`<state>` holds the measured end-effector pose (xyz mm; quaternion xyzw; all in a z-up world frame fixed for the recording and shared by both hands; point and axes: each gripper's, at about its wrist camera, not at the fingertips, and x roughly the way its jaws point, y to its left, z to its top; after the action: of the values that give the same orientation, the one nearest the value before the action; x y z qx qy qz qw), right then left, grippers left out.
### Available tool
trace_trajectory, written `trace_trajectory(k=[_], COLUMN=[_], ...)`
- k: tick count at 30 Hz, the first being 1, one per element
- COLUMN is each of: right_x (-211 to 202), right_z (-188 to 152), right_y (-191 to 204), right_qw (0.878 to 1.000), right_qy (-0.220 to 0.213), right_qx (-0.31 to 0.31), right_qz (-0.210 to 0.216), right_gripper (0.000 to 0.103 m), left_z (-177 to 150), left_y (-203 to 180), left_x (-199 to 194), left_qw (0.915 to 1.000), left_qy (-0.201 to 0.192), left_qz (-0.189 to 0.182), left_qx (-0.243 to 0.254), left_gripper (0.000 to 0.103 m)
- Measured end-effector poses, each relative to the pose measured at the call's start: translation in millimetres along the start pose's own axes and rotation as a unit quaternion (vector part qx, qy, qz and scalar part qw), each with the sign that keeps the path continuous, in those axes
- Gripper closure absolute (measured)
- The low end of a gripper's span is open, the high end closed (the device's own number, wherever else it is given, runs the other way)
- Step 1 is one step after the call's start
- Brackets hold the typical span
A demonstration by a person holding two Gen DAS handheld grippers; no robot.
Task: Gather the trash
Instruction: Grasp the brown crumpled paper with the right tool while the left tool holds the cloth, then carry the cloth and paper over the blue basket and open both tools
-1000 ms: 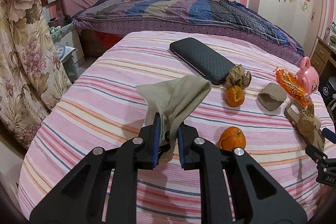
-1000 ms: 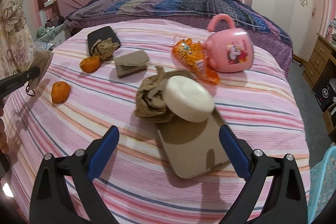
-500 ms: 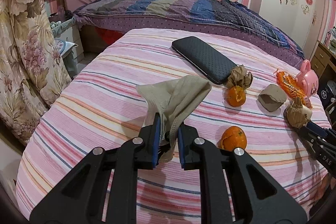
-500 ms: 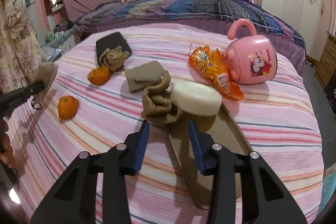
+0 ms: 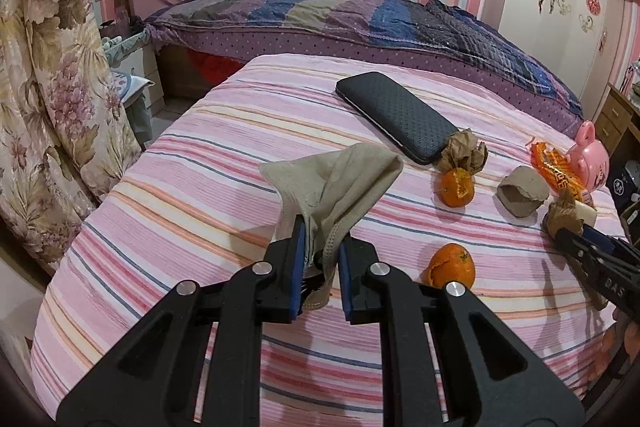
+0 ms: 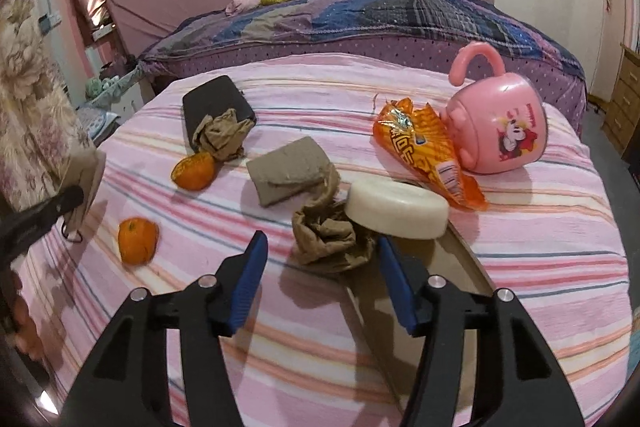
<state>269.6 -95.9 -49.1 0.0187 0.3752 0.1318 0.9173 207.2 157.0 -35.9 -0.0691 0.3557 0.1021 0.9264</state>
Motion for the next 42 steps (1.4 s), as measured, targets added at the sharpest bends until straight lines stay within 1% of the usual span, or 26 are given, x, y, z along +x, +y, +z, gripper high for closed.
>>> trace_trajectory(k=[1, 4, 6, 10, 13, 20, 28, 34, 38, 42], right_x=[1, -1, -3, -13, -24, -49, -77, -98, -113, -129], right_z=[0, 0, 0, -4, -8, -23, -40, -49, -54, -58], right_y=[0, -1, 0, 5, 5, -9, -22, -36, -48, -60], right_qw=[1.000, 1.000, 1.000, 0.999, 0.999, 0.998, 0.997, 0.995, 0.995, 0.994], right_qy=[0.001, -0.002, -0.008, -0.020, -0.028, -0.040, -0.056, -0.070, -0.078, -0.084], right_qx=[0.001, 0.003, -0.004, -0.032, -0.037, -0.039, -0.056, -0.060, -0.060, -0.062], right_qz=[0.001, 0.010, 0.012, 0.004, 0.007, -0.007, -0.021, -0.027, -0.031, -0.040], right_gripper=[0.047, 0.062, 0.062, 0.064, 0.064, 0.064, 0.064, 0.064, 0.064, 0.064], left_z=[1, 4, 6, 7, 7, 3, -8, -21, -32, -42], left_y=[1, 3, 3, 1, -1, -5, -20, -39, -56, -79], left_x=[1, 0, -1, -5, -10, -18, -37, -53, -61, -75], left_qw=[1.0000, 0.9999, 0.9998, 0.9997, 0.9997, 0.9997, 0.9994, 0.9988, 0.9983, 0.9974], left_qy=[0.001, 0.001, 0.000, -0.004, -0.008, -0.012, -0.021, -0.028, -0.024, -0.035], left_qz=[-0.001, -0.008, -0.012, -0.017, -0.016, -0.020, -0.020, -0.025, -0.039, -0.037], left_qx=[-0.002, -0.013, -0.018, -0.018, -0.015, -0.009, 0.016, 0.031, 0.035, 0.051], left_gripper=[0.089, 0.089, 0.089, 0.089, 0.089, 0.089, 0.089, 0.089, 0.089, 0.089])
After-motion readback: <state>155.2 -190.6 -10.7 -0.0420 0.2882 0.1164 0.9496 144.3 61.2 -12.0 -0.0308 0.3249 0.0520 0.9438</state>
